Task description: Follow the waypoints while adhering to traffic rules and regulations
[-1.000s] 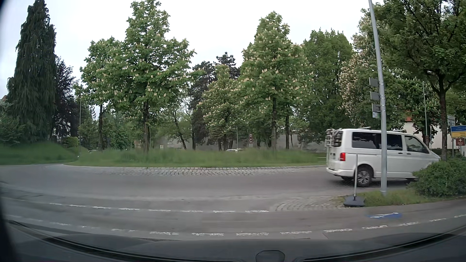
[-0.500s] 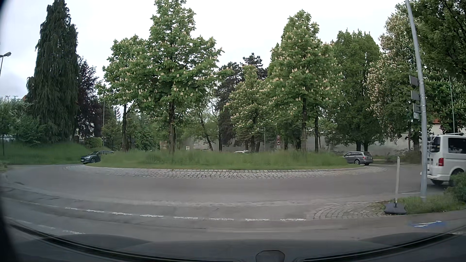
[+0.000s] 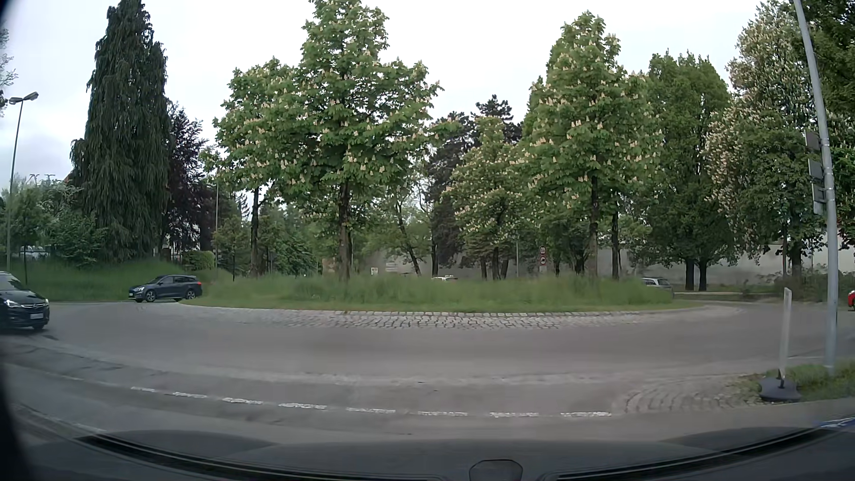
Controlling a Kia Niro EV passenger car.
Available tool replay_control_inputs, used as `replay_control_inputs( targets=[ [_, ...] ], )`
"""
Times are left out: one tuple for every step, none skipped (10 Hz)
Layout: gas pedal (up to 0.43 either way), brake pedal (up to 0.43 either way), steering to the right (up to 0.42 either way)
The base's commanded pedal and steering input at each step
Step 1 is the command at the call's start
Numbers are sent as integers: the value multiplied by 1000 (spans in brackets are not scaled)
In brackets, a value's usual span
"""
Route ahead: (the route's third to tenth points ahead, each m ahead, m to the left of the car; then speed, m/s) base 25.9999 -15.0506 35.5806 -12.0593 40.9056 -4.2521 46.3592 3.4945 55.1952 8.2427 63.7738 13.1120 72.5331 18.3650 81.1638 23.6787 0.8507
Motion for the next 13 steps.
replay_control_inputs(
  targets=[
    [0,238,-276],
    [0,244,-218],
    [0,250,-157],
    [0,250,-110],
    [0,250,-62],
    [0,250,-34],
    [0,250,-11],
    [0,250,-3],
    [0,250,-3],
    [0,250,-3],
    [0,250,-3],
    [0,250,-3],
    [0,250,-4]
  ],
)
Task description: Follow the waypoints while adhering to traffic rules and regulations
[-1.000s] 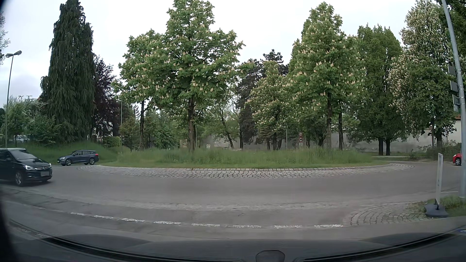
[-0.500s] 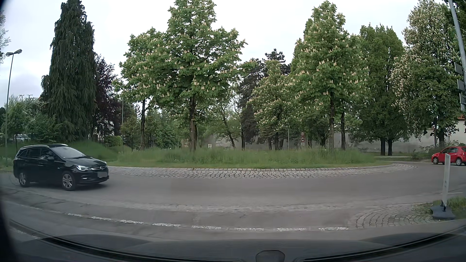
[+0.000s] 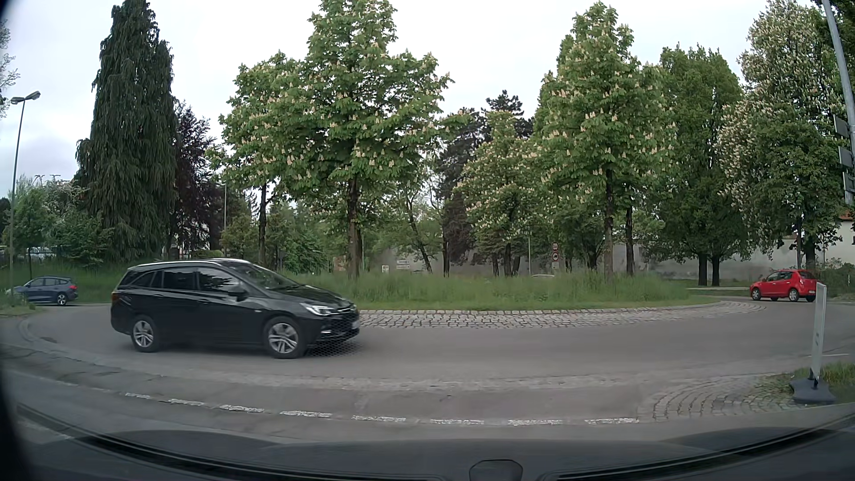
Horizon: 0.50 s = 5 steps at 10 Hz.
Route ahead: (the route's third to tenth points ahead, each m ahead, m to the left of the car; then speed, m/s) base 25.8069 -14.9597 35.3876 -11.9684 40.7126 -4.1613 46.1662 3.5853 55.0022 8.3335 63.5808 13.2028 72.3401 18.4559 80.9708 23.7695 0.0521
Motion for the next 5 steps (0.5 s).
replay_control_inputs(
  targets=[
    [0,250,-4],
    [0,250,-4],
    [0,250,-4],
    [0,250,-4],
    [0,250,-4]
  ],
)
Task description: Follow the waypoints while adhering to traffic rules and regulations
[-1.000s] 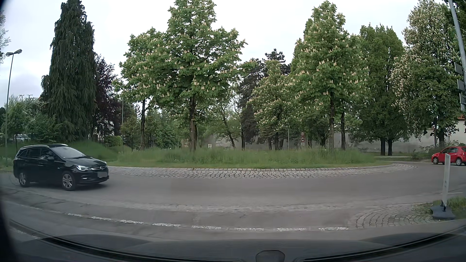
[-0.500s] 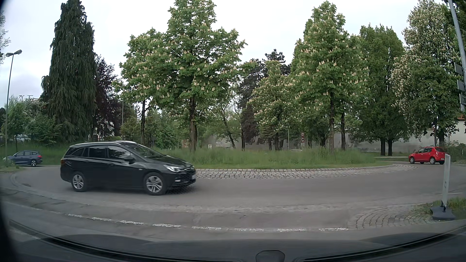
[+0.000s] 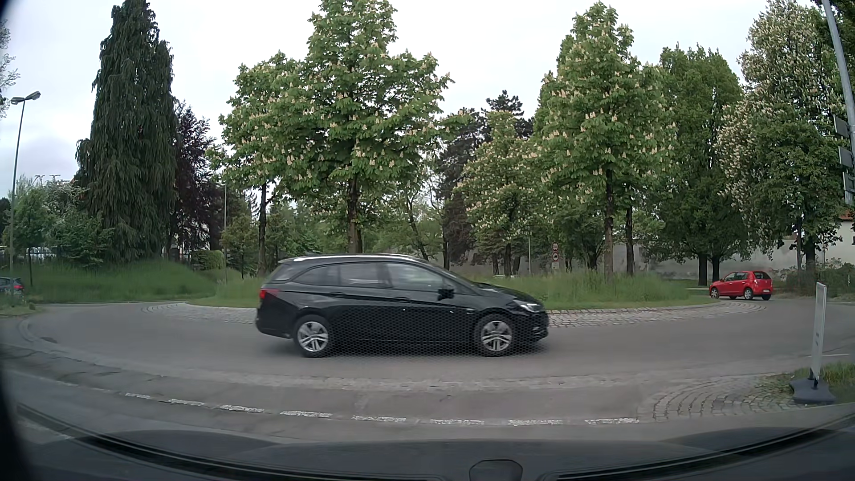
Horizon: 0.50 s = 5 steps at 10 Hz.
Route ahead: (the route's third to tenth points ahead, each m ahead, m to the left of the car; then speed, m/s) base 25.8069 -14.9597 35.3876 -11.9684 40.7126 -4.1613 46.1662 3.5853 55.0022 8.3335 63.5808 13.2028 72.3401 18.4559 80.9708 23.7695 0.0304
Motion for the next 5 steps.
replay_control_inputs(
  targets=[
    [0,250,-5],
    [0,250,-5],
    [0,250,-5],
    [0,250,-5],
    [0,250,-5]
  ],
)
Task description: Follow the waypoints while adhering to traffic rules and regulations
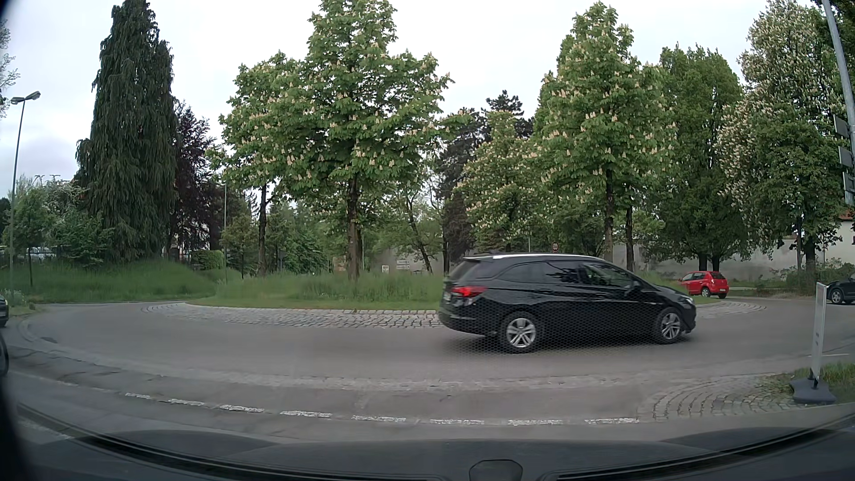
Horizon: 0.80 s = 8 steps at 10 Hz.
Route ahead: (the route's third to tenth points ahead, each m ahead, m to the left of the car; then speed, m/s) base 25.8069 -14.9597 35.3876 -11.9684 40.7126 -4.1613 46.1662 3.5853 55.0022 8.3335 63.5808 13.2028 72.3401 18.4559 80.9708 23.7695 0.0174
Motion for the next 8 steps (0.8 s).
replay_control_inputs(
  targets=[
    [0,250,-5],
    [0,250,-5],
    [0,250,-5],
    [0,250,-5],
    [0,250,-5],
    [0,250,-5],
    [0,250,-5],
    [0,250,-5]
  ],
)
